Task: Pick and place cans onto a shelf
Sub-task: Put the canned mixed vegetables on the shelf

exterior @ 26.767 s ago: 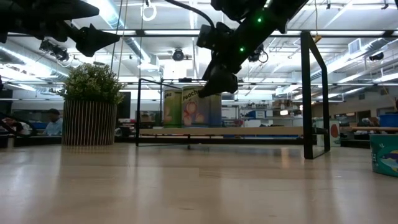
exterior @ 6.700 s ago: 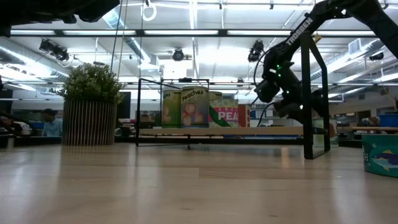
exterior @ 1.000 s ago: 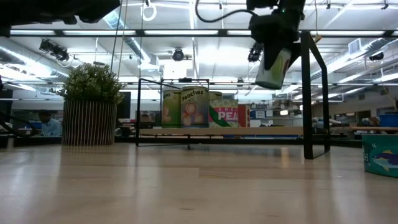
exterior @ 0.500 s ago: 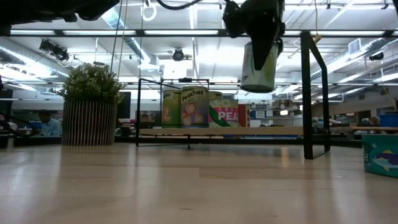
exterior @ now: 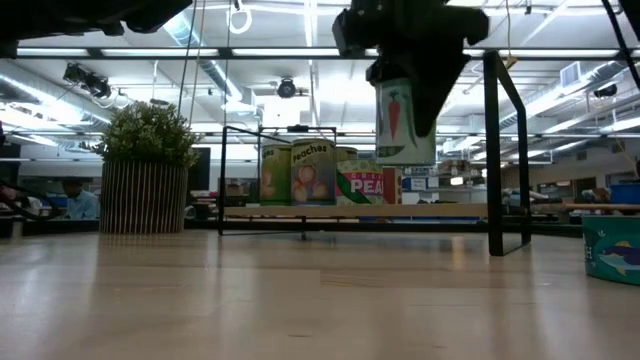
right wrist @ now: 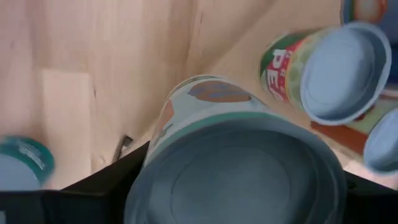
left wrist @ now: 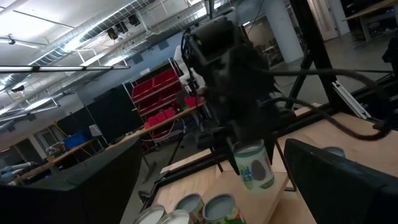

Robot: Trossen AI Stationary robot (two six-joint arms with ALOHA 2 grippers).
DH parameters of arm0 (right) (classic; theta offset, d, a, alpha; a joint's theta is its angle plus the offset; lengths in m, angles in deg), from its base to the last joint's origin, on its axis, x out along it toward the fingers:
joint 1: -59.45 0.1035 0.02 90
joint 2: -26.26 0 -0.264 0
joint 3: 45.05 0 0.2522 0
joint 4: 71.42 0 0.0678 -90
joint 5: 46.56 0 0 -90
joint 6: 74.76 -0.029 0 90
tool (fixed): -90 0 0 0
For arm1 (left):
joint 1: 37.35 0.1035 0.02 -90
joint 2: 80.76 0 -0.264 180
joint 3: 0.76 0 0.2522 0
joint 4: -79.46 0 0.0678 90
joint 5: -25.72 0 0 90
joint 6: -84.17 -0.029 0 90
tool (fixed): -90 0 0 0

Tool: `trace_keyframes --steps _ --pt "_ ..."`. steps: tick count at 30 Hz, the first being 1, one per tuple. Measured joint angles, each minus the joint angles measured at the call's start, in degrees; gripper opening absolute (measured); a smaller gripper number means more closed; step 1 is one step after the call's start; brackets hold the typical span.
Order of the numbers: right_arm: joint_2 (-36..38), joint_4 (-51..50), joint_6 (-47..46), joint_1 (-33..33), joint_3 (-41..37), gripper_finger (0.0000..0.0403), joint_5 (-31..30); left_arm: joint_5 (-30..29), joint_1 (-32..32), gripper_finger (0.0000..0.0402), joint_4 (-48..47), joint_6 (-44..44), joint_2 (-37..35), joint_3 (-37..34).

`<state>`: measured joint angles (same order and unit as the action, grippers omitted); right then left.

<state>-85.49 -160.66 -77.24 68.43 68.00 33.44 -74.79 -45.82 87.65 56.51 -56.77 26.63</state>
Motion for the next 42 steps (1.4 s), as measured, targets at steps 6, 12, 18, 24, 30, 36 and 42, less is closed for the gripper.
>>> trace_keyframes --steps 6,12,18,24,30,36,42 --pt "-0.19 0.33 9.25 2.87 0.04 0.0302 -1.53 0.00 -0.02 0.0398 0.00 -0.01 0.00 0.00" --pt "-0.56 0.23 12.99 3.28 0.03 0.0303 -0.77 0.00 -0.02 0.0398 0.02 0.02 0.00 0.00" --pt "-1.72 0.18 16.37 1.91 -0.05 0.0303 -0.63 0.00 -0.01 0.0398 0.00 0.04 0.00 0.00" --pt "-1.70 0.29 25.66 0.55 -0.05 0.0304 -0.37 0.00 -0.01 0.0398 0.00 0.04 0.00 0.00" --pt "-1.65 3.01 26.57 0.34 -0.05 0.0303 1.88 0.00 0.00 0.0398 -0.10 0.04 0.00 0.00" --pt "-1.55 2.97 26.57 1.45 0.84 0.0303 -1.23 0.00 0.00 0.0398 -0.13 0.04 0.00 0.00" --pt "-1.46 0.64 26.87 0.76 9.48 0.0303 -7.48 0.00 0.00 0.0398 -0.16 0.05 0.00 0.00"
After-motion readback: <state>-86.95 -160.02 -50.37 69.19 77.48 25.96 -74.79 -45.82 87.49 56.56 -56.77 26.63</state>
